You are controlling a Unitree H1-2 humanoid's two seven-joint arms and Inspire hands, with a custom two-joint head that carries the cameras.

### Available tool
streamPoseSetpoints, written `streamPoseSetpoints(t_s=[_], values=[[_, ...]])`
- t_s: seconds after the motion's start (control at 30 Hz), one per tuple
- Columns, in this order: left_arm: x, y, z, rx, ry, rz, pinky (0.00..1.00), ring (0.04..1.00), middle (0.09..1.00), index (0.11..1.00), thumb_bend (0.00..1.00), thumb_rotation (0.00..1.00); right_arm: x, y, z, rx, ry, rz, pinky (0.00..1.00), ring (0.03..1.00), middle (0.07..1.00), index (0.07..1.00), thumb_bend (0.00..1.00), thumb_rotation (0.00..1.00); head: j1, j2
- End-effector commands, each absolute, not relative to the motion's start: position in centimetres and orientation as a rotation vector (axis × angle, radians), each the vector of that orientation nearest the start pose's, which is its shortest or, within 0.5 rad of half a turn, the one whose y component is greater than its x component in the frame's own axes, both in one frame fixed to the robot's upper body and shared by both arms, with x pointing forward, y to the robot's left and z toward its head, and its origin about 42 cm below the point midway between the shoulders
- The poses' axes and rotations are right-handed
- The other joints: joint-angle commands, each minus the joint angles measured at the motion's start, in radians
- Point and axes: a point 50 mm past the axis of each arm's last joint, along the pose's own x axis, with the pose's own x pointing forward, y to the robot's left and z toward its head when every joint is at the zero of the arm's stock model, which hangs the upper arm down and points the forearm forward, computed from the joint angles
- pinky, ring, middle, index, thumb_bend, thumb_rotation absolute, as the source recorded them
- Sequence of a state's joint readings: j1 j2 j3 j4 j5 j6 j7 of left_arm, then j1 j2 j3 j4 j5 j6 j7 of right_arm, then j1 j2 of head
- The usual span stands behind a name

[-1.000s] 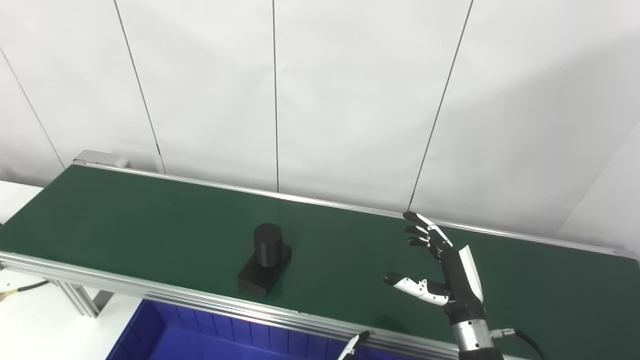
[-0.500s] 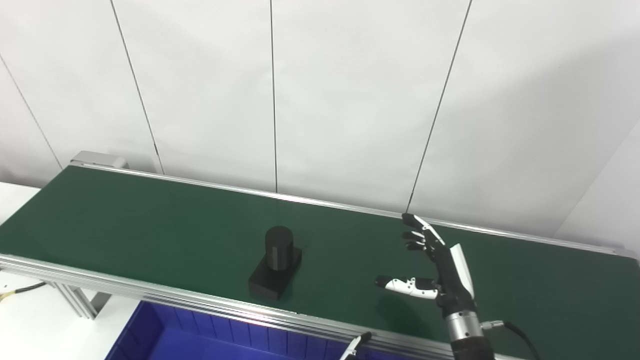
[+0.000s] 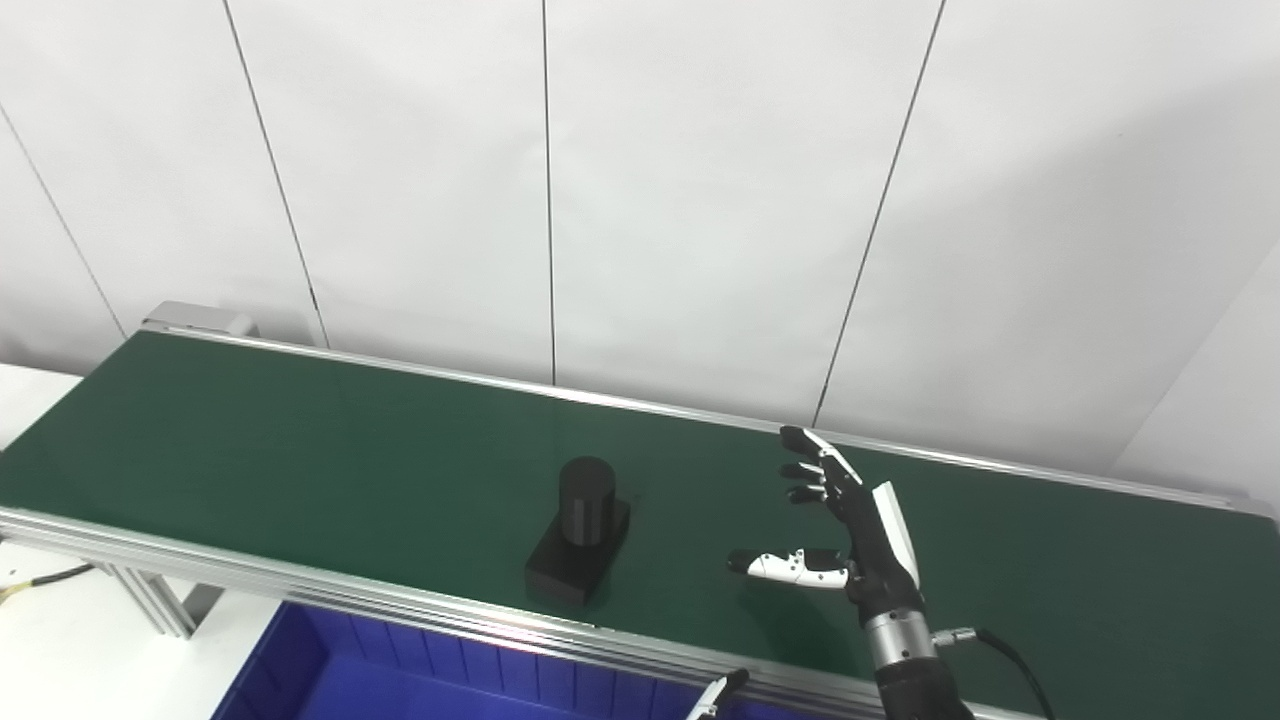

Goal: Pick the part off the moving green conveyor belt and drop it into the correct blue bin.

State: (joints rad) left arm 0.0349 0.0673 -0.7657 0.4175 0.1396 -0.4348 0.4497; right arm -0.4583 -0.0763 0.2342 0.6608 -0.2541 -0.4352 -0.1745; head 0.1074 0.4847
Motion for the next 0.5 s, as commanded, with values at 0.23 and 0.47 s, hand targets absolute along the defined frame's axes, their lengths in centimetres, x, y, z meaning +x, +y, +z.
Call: streamPoseSetpoints(t_s=[0.23, 0.47], values=[[18.99, 7.01, 0.91, 0.133, -0.111, -0.370, 0.91, 0.988, 1.000, 0.956, 0.80, 0.89, 42.08, -14.54, 11.89, -0.371, -0.371, 0.220, 0.64, 0.758, 0.836, 0.845, 0.91, 0.17, -0.006, 0.004], [18.94, 6.74, 0.97, 0.126, -0.110, -0.375, 0.90, 0.984, 1.000, 0.954, 0.80, 0.89, 42.29, -14.80, 11.26, -0.397, -0.344, 0.232, 0.63, 0.755, 0.827, 0.844, 0.91, 0.23, 0.002, 0.008]])
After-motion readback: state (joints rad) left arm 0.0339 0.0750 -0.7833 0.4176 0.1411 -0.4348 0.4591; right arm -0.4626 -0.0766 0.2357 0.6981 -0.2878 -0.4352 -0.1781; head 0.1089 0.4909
